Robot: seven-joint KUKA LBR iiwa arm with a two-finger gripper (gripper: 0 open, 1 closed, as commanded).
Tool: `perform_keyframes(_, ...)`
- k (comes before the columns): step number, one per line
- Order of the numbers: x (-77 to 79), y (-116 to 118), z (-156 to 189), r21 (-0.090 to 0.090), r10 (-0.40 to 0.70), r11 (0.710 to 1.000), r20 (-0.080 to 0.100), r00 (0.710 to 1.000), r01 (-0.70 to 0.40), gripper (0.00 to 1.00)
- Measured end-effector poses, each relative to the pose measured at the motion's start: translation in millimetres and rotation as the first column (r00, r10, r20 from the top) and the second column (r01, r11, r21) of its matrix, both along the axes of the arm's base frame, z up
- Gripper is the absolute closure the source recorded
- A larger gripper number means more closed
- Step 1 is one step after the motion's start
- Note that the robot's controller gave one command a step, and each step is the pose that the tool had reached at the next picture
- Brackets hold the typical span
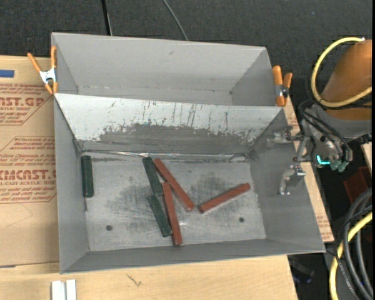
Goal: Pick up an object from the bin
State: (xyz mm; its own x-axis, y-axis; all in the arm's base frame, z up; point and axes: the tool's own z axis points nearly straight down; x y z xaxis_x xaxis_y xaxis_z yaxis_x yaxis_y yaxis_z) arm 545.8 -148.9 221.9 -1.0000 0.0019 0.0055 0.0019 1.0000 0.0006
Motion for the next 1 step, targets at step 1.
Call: perform_keyframes(1,1.7,0.8,4.7,-0.001,0.002,1.0,0.008,1.0,-0.002,0.0)
